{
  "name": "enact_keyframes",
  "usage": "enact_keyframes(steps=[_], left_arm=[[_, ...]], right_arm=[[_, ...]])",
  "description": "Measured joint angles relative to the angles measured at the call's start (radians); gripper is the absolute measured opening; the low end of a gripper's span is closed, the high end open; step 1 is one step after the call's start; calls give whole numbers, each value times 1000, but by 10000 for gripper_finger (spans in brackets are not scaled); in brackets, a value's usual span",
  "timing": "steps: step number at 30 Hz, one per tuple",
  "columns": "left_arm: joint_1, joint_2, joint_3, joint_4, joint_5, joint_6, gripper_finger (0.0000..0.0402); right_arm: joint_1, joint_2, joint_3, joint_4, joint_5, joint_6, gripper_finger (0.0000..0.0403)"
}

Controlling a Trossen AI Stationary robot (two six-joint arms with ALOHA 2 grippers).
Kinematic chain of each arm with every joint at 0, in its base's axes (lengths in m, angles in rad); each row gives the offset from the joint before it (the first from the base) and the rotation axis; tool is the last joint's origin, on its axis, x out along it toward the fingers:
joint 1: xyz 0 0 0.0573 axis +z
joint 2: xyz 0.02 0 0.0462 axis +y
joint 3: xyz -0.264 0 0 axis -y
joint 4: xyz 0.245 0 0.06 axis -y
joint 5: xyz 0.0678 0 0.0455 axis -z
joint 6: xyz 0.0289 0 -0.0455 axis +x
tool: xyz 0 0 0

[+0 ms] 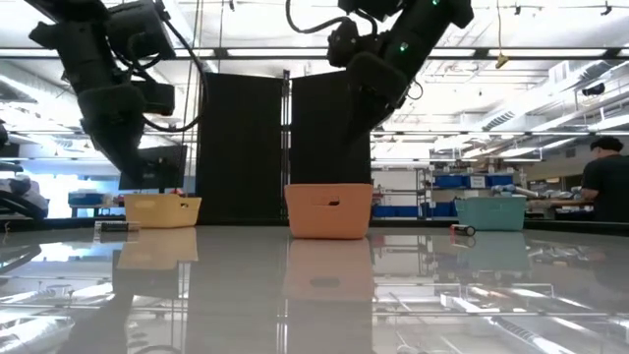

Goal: Sort batteries
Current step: Put the black-brown battery into the green bin

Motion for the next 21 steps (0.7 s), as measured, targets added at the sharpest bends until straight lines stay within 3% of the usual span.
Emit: enact_keyframes(steps=[6, 12, 21], left_arm=[[88, 77, 0, -17, -7, -26, 120], [175, 190, -1, 22, -9, 7, 180], [236, 326, -1, 28, -44, 34, 198]], right_arm=[[0, 1, -42, 55, 1, -4, 8], [0, 1, -48, 55, 1, -11, 21], [0, 1, -48, 59, 1, -31, 11]])
